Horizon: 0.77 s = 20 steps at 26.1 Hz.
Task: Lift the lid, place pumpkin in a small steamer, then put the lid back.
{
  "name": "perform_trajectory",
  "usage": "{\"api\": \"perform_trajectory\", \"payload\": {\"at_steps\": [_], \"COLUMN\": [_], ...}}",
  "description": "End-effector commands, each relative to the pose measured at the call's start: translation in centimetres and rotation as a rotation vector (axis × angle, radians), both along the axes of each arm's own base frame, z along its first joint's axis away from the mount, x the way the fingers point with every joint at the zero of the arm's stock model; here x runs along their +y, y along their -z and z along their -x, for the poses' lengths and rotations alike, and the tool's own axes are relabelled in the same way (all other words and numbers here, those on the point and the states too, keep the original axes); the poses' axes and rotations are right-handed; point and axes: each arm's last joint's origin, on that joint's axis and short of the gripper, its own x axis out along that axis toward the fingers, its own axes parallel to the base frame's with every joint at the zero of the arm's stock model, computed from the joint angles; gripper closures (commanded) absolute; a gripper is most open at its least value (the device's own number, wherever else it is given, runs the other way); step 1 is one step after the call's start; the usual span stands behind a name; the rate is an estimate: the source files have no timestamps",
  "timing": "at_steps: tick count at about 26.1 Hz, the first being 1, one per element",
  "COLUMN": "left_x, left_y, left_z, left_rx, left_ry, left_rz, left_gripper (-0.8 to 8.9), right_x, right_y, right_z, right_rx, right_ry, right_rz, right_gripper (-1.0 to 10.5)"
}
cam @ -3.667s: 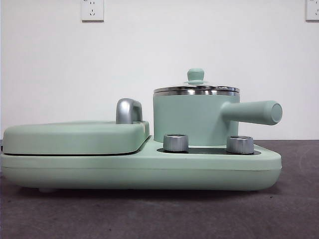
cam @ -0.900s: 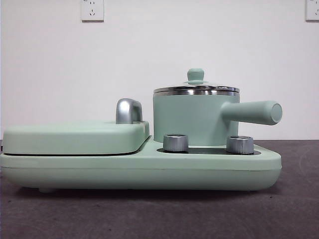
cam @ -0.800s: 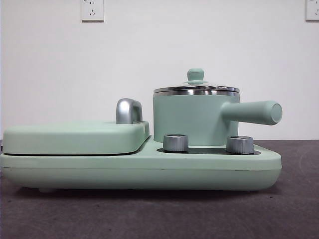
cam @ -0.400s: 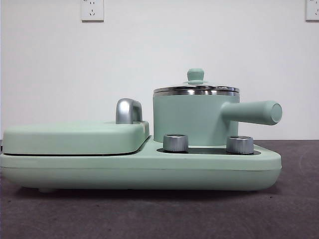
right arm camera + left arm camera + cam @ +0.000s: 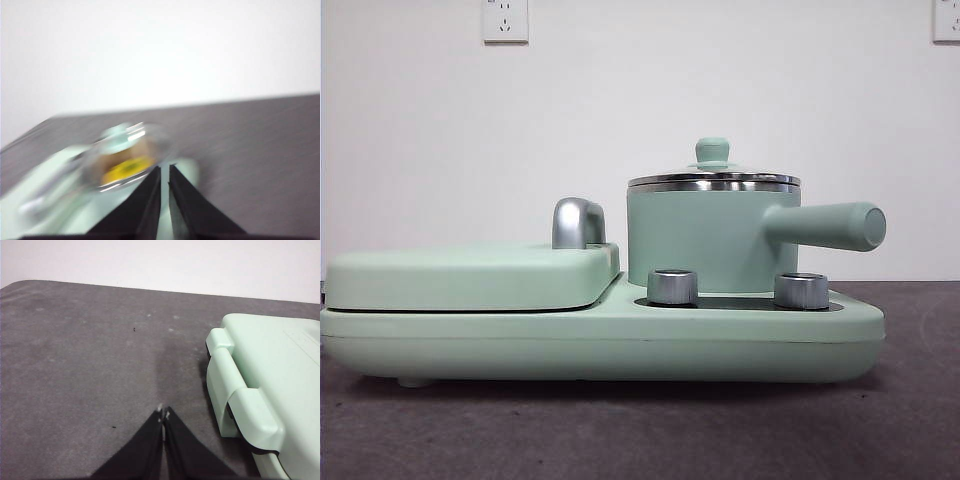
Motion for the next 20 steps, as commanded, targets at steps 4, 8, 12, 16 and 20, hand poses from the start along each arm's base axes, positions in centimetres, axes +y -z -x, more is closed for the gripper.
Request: {"api": "perform_trajectory", "payload": {"at_steps": [4, 8, 12, 16, 20], "left_x": [0.0, 0.0, 0.0, 0.0, 0.0], "left_y": [0.7, 0.7, 0.7, 0.7, 0.7], "left_z": [-0.1, -0.1, -0.1, -0.1, -0.1], "left_rx": [0.022, 0.022, 0.021, 0.021, 0.021], "left_ry": [-0.001, -0.001, -0.001, -0.001, -0.001], "left_rz": [-0.015, -0.015, -0.015, -0.015, -0.015], "left_gripper": [8.07, 8.07, 8.07, 8.07, 8.07], "right_x": [-1.0, -1.2, -1.3, -1.2, -1.1], "right_y": [6.0, 8.7, 10.5, 11.7, 11.9], "right_z": [-1.9, -2.6, -2.9, -3.0, -3.0], "right_rx": [0.029, 0.111, 0.155, 0.168, 0.144], "right_ry": [0.272, 0.359, 0.386, 0.369, 0.322], "right_rz": [0.106, 0.132, 0.147, 0.149, 0.174], "right_gripper": [9.2, 9.2, 9.2, 9.2, 9.2]}}
